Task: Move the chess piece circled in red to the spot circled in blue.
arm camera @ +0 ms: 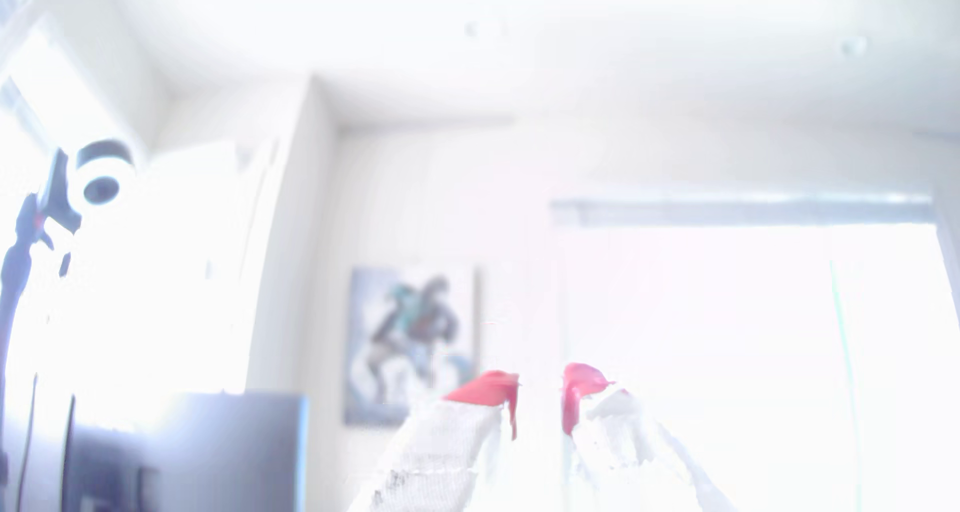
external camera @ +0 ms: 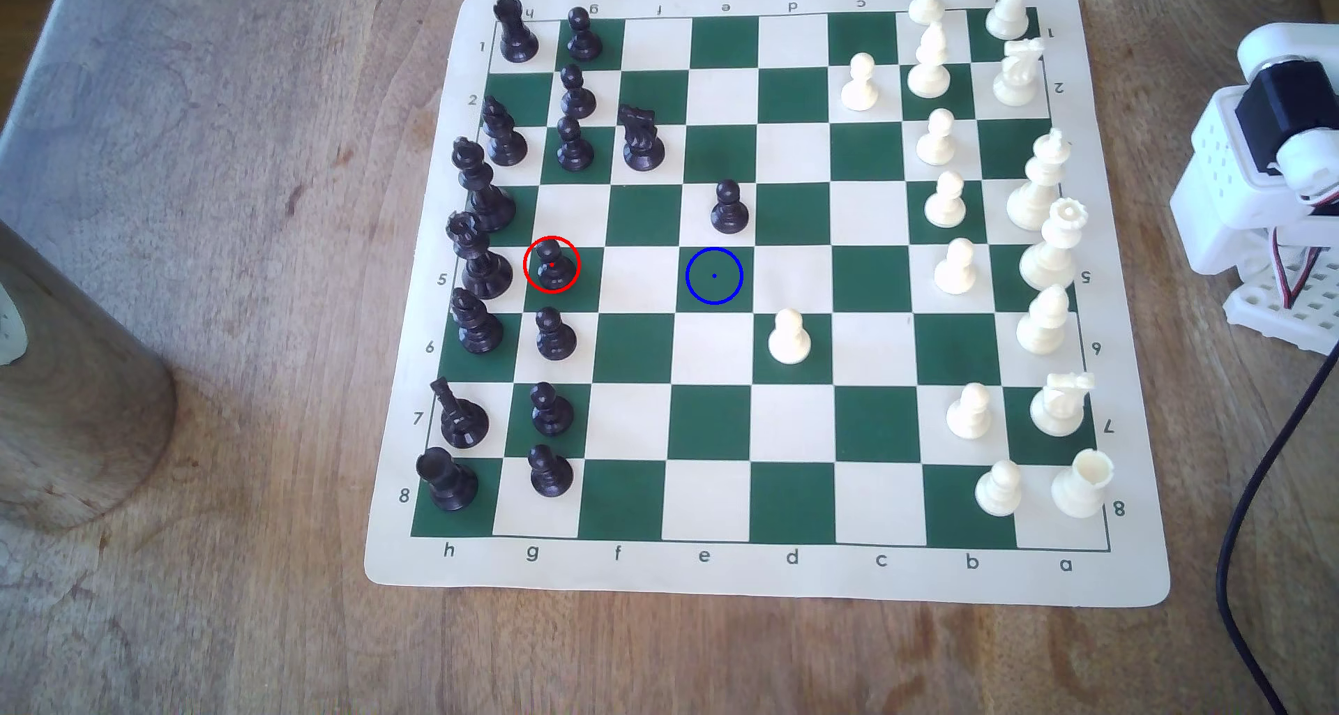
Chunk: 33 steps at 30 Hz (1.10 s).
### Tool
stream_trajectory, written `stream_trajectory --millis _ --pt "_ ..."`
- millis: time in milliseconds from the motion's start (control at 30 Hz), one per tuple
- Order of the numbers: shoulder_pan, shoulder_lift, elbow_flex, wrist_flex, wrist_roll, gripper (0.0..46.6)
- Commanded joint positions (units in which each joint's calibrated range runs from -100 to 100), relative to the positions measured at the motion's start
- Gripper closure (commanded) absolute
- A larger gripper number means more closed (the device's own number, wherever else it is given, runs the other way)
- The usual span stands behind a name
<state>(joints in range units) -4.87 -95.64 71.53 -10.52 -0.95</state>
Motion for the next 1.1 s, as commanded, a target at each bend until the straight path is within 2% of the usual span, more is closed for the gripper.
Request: stream_trajectory --millis 0,100,200,367,433,600,967,1067 --pt "-0.9 0.0 -10.7 27.2 2.0 40.8" --pt "-1.8 4.0 -15.7 38.0 2.6 41.8" --pt "-0.9 13.4 -23.7 49.0 0.8 41.1" --pt "2.0 29.7 -30.9 52.0 -3.5 32.3" --pt "4.1 37.8 -36.4 53.1 -5.3 30.8" --pt "4.9 49.3 -44.2 55.9 -5.2 27.2" --pt "4.3 65.4 -55.5 61.1 -4.1 27.0" --pt "4.0 71.7 -60.2 64.7 -4.5 28.8"
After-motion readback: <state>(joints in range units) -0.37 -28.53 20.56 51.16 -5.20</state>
